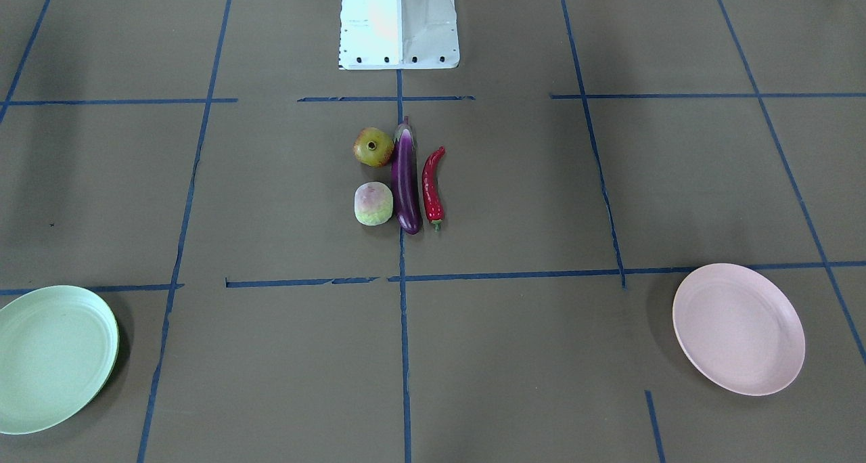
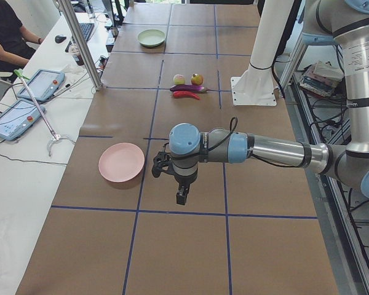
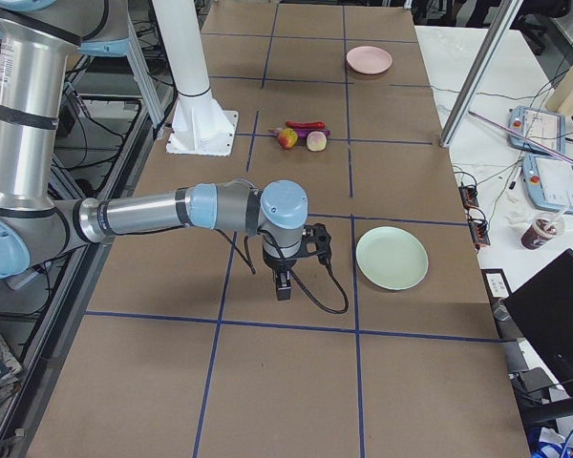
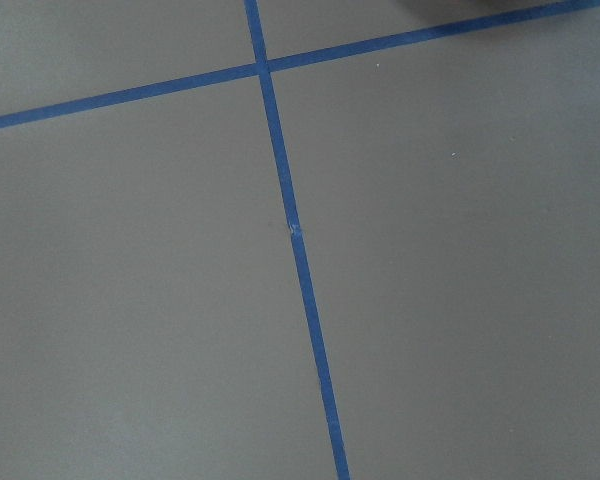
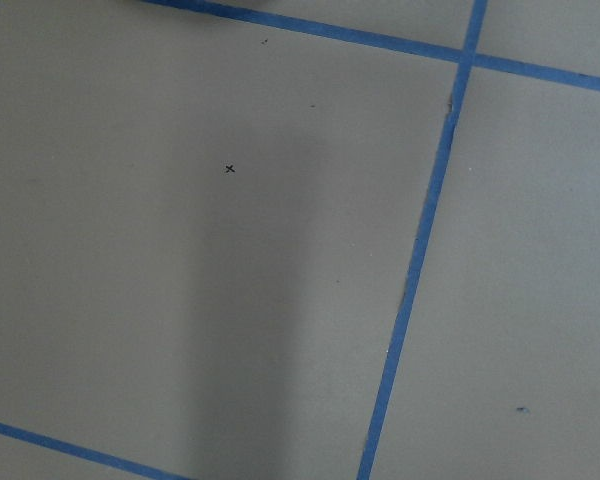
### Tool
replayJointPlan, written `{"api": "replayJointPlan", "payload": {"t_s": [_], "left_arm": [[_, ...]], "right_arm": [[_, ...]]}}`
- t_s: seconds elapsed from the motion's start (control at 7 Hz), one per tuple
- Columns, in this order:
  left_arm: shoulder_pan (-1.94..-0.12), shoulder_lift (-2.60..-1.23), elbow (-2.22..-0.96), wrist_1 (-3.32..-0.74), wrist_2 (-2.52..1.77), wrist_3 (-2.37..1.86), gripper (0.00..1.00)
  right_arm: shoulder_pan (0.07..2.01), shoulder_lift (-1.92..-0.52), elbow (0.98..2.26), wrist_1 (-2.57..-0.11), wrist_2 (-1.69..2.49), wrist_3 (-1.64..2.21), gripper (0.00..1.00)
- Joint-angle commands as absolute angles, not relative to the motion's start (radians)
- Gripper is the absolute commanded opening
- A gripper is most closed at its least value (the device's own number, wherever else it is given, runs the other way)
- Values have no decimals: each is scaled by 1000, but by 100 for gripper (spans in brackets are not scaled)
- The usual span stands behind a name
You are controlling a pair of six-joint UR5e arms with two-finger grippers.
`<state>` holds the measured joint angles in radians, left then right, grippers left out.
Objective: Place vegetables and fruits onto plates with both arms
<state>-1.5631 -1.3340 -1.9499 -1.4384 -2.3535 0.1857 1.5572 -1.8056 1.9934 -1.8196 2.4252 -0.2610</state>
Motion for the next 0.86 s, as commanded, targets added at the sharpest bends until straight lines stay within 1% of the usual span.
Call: {"api": "replayJointPlan", "payload": {"t_s": [0.0, 0.14, 0.43, 0.57, 0.71], "left_arm": [[-1563, -1332, -1962, -1439, -2355, 184, 100], [-1563, -1331, -1960, -1437, -2355, 186, 100], [-1563, -1330, -1965, -1437, -2355, 186, 100], [-1563, -1328, -1964, -1437, -2355, 186, 100], [-1563, -1327, -1963, -1437, -2355, 186, 100]], "right_arm": [[1516, -1802, 1997, -1748, 2442, -209, 100], [1481, -1802, 2011, -1670, 2441, -75, 100], [1279, -1787, 2051, -1457, 2427, 444, 100], [1209, -1775, 2052, -1356, 2404, 667, 99], [1121, -1713, 2066, -1330, 2361, 859, 99]]}}
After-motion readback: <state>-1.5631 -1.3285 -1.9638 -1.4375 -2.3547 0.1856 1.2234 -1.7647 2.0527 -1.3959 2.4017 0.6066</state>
